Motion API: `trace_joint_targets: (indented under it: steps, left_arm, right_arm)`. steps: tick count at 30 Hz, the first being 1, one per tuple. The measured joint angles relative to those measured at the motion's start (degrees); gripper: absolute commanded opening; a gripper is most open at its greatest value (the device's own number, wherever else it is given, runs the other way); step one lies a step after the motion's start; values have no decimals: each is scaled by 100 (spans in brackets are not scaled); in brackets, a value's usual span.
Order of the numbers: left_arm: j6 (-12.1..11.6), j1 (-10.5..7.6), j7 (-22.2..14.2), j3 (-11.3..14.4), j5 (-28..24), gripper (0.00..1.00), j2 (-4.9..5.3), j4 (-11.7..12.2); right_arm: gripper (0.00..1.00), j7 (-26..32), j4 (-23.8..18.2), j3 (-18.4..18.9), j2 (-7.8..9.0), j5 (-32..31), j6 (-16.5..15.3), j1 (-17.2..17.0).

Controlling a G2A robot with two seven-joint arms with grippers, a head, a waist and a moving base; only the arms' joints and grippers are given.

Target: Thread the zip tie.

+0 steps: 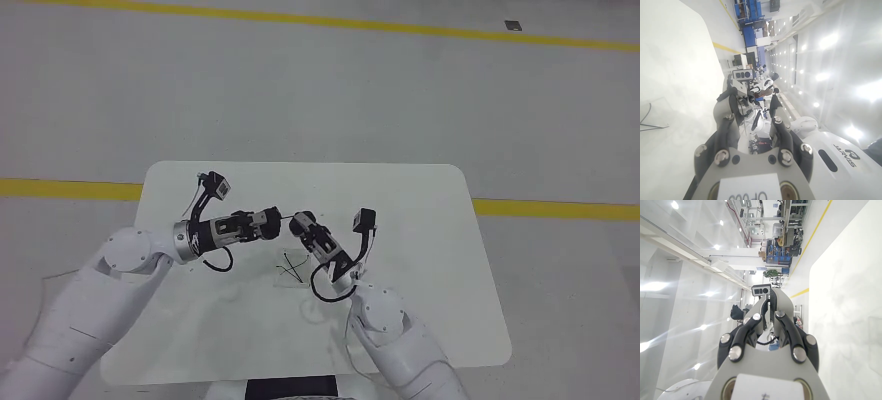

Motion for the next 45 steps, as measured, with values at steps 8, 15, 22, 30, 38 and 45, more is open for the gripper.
trace_joint_targets:
  steps: [8, 15, 22, 30, 38, 45]
  left_arm:
    - [25, -22, -28, 46, 0, 33, 5, -2]
    - [30, -64, -25, 100, -12, 29, 2, 35]
    - [44, -94, -30, 114, -26, 28, 6, 71]
    - [71, -102, -19, 107, 1, 27, 20, 90]
    - [78, -112, 9, 133, 23, 23, 24, 113]
    - [68, -104, 31, 132, 28, 21, 33, 111]
  right_arm:
    - [0, 72, -98, 12, -3, -59, -132, -34]
    - [0, 221, -170, -5, 3, -157, -171, -58]
    - [0, 287, -142, -11, 2, -246, -181, -29]
    - [0, 285, -143, -11, 1, -368, -252, -26]
    - [0, 337, -117, -14, 5, -489, -304, -25]
    - [0, 308, -109, -10, 6, -616, -292, -25]
